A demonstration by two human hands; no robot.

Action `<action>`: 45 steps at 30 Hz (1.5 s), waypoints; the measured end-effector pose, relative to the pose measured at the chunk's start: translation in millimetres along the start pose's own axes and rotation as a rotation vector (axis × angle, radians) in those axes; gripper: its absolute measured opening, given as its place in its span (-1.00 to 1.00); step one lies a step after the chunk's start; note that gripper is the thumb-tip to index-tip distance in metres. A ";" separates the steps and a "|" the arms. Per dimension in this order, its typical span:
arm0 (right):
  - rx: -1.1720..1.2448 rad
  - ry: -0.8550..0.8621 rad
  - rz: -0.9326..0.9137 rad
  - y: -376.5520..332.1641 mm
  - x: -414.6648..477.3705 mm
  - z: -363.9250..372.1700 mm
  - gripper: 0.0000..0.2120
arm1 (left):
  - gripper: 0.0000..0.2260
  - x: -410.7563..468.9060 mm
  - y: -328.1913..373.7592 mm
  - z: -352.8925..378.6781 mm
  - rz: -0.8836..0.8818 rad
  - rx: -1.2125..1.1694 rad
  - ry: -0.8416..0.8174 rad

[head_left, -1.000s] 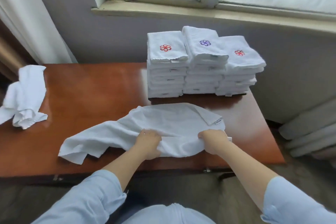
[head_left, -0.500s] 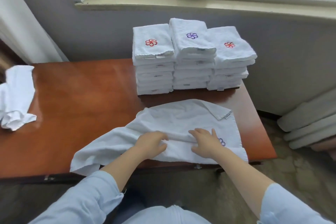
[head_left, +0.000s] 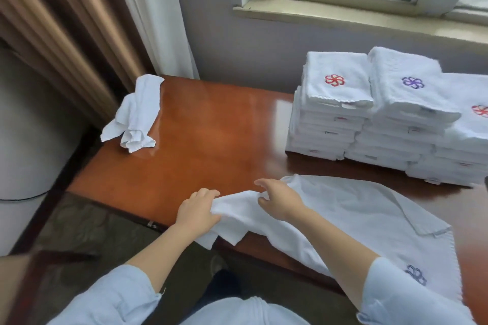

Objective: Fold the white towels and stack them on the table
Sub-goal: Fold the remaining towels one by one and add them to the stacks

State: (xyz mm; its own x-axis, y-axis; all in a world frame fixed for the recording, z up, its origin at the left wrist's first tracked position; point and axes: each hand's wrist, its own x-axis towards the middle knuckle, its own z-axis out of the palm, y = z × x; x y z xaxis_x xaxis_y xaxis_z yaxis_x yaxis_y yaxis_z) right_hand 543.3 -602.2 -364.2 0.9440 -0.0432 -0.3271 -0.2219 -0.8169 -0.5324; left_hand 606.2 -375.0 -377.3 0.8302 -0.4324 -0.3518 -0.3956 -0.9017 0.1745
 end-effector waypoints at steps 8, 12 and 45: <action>-0.223 -0.275 0.089 -30.4 46.5 33.8 -0.36 | -0.61 15.1 -50.0 11.3 -0.128 -0.043 -0.300; -0.081 -0.112 0.094 -29.9 57.5 19.6 -0.70 | -0.85 37.9 -49.7 -12.6 -0.076 -0.210 -0.157; -0.025 0.015 0.220 -19.0 137.5 4.0 -0.57 | -0.39 127.5 -27.7 -37.6 -0.158 -0.477 -0.264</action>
State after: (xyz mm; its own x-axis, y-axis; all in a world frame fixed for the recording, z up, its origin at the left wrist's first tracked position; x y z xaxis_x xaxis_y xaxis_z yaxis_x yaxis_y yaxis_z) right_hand 676.4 -590.3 -402.2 0.8773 -0.2303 -0.4211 -0.4168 -0.8006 -0.4305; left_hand 737.8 -404.9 -392.4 0.7143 -0.3349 -0.6145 -0.0026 -0.8793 0.4762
